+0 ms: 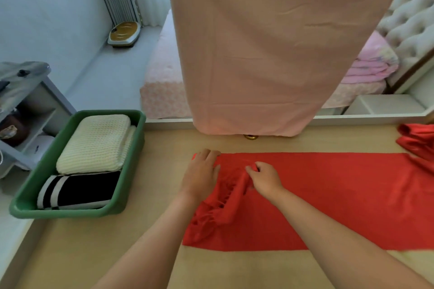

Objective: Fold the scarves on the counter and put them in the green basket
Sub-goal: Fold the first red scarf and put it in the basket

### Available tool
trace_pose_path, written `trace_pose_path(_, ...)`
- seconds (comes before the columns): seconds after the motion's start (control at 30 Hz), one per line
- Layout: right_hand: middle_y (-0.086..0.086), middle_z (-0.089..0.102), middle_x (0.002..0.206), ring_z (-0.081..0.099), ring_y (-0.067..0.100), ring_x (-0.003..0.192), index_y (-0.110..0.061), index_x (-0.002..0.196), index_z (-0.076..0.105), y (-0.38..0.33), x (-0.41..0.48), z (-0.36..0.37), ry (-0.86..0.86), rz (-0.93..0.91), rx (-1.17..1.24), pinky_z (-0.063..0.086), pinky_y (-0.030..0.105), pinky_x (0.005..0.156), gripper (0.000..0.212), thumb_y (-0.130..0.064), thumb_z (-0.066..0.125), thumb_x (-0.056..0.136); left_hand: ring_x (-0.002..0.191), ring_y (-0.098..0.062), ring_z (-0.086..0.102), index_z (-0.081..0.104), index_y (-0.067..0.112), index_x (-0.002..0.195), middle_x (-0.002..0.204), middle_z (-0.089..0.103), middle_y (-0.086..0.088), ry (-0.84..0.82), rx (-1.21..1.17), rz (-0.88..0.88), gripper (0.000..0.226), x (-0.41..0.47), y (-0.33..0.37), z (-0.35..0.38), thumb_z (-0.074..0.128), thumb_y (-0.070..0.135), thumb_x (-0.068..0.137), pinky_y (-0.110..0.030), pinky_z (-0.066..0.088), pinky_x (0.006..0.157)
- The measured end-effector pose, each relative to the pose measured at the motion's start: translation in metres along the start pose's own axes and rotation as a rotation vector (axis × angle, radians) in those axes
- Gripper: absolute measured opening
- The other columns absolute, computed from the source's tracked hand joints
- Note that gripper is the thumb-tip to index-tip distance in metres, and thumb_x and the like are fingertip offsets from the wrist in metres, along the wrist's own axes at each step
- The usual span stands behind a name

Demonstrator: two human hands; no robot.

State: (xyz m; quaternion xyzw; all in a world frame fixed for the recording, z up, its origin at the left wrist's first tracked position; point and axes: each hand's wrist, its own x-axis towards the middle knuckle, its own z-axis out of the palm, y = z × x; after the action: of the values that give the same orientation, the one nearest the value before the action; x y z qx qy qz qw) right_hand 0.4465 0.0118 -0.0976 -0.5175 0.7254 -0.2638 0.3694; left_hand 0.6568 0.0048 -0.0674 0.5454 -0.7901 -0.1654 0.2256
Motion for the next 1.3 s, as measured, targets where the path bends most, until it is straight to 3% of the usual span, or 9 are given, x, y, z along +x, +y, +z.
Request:
trace_pose_path(0.23, 0.005, 0.071, 0.111, 0.064, 0.028, 0.108, -0.021, 0.102, 0.070, 0.085, -0.001, -0.046, 0.013, 0.177, -0.202, 0.048, 0.031, 0.088, 0.029, -0.008, 0.050, 0.087, 0.100, -0.025, 0.057, 0.061, 0.022, 0.102, 0.102, 0.058, 0.002, -0.253, 0.035, -0.159, 0.015, -0.027, 0.009, 0.060, 0.058, 0.019, 0.087, -0.040, 0.047, 0.085)
trace_pose_path(0.37, -0.007, 0.060, 0.127, 0.052, 0.022, 0.119, -0.031, 0.109, 0.070, 0.100, -0.009, -0.062, -0.104, -0.149, -0.439, 0.040, 0.034, 0.099, 0.052, -0.001, 0.051, 0.070, 0.109, -0.023, 0.052, 0.065, 0.032, 0.104, 0.114, 0.055, 0.005, -0.542, 0.094, -0.224, 0.030, -0.041, 0.015, 0.088, 0.071, 0.036, 0.075, -0.032, 0.043, 0.095)
trace_pose_path(0.5, -0.006, 0.031, 0.158, 0.028, 0.019, 0.144, -0.032, 0.145, 0.040, 0.105, -0.021, -0.057, -0.258, -0.559, -0.706, 0.030, 0.041, 0.111, 0.085, -0.012, 0.051, 0.064, 0.110, -0.024, 0.041, 0.056, 0.032, 0.126, 0.124, 0.047, 0.005, -0.553, 0.226, -0.173, 0.070, -0.054, 0.017, 0.104, 0.078, 0.044, 0.061, -0.032, 0.040, 0.097)
trace_pose_path(0.57, -0.002, 0.036, 0.155, 0.033, 0.019, 0.140, -0.033, 0.145, 0.039, 0.111, -0.021, -0.044, -0.392, -0.708, -0.798, 0.031, 0.043, 0.110, 0.084, -0.019, 0.057, 0.064, 0.112, -0.024, 0.041, 0.055, 0.031, 0.129, 0.126, 0.045, 0.003, -0.519, 0.234, -0.163, 0.076, -0.059, 0.016, 0.108, 0.079, 0.041, 0.058, -0.034, 0.041, 0.096)
trace_pose_path(0.73, -0.005, 0.062, 0.086, 0.061, 0.023, 0.085, -0.032, 0.092, 0.071, 0.115, -0.016, -0.023, -0.337, -0.903, -0.902, 0.035, 0.042, 0.083, 0.027, -0.022, 0.069, 0.067, 0.117, -0.029, 0.041, 0.049, 0.022, 0.134, 0.131, 0.041, -0.004, -0.422, 0.199, -0.261, 0.074, -0.075, 0.010, 0.101, 0.071, 0.018, 0.064, -0.039, 0.046, 0.095)
trace_pose_path(1.0, -0.006, 0.064, 0.088, 0.057, 0.025, 0.090, -0.027, 0.083, 0.068, 0.080, -0.012, -0.060, 0.020, -0.425, -0.549, 0.029, 0.036, 0.076, 0.030, -0.015, 0.044, 0.069, 0.089, -0.021, 0.056, 0.061, 0.025, 0.117, 0.101, 0.049, 0.009, -0.522, 0.086, -0.268, 0.053, -0.077, -0.017, 0.077, 0.048, -0.007, 0.077, -0.028, 0.048, 0.081)
trace_pose_path(1.1, -0.008, 0.063, 0.105, 0.053, 0.025, 0.107, -0.031, 0.094, 0.073, 0.077, -0.013, -0.083, -0.124, -0.467, -0.991, 0.029, 0.042, 0.093, 0.037, -0.014, 0.046, 0.076, 0.076, -0.025, 0.058, 0.071, 0.021, 0.090, 0.085, 0.058, 0.001, -0.631, 0.266, -0.259, 0.015, -0.076, -0.019, 0.072, 0.062, 0.010, 0.084, -0.025, 0.042, 0.066)
trace_pose_path(1.2, -0.001, 0.058, 0.124, 0.041, 0.027, 0.127, -0.029, 0.113, 0.069, 0.076, -0.022, -0.086, -0.311, -0.177, -1.320, 0.016, 0.057, 0.114, 0.030, -0.023, 0.049, 0.091, 0.109, -0.020, 0.060, 0.064, 0.029, 0.122, 0.120, 0.062, 0.004, -0.713, 0.217, -0.281, 0.035, -0.071, -0.019, 0.063, 0.051, 0.016, 0.092, -0.024, 0.044, 0.088)
trace_pose_path(1.3, 0.000, 0.059, 0.125, 0.044, 0.026, 0.125, -0.027, 0.114, 0.069, 0.072, -0.034, -0.079, -0.231, -0.043, -1.254, 0.025, 0.053, 0.111, 0.031, -0.030, 0.046, 0.093, 0.117, -0.021, 0.059, 0.062, 0.032, 0.122, 0.128, 0.061, 0.006, -0.694, 0.299, -0.250, 0.037, -0.060, -0.013, 0.055, 0.045, 0.021, 0.092, -0.027, 0.045, 0.094)
